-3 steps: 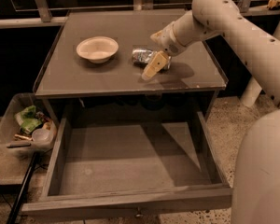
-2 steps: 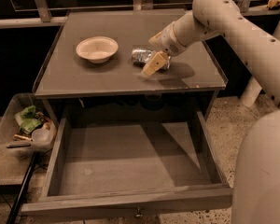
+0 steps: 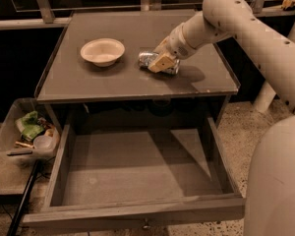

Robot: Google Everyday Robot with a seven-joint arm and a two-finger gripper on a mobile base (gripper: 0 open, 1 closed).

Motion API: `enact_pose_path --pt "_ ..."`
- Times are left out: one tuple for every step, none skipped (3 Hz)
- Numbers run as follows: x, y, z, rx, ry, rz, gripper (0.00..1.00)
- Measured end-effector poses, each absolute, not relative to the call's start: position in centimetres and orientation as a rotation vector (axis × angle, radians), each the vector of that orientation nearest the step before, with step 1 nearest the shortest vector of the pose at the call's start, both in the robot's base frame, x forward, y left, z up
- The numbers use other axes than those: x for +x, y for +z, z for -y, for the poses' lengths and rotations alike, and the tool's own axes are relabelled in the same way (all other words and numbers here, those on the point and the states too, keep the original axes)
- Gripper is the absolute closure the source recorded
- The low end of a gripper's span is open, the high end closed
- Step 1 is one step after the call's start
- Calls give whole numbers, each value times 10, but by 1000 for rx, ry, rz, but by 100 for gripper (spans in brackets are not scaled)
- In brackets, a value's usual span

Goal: Place redbull can into top drawer

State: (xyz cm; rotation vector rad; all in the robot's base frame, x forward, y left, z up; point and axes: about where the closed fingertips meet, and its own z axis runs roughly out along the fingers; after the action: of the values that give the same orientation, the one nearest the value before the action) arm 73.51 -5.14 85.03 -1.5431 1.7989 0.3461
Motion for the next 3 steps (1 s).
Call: enact_pose_path --pt "735 850 51 -1543 346 -1799 88" --pt "731 851 46 -1574 355 -1802 100" --pt "705 867 43 -1604 372 -1787 100"
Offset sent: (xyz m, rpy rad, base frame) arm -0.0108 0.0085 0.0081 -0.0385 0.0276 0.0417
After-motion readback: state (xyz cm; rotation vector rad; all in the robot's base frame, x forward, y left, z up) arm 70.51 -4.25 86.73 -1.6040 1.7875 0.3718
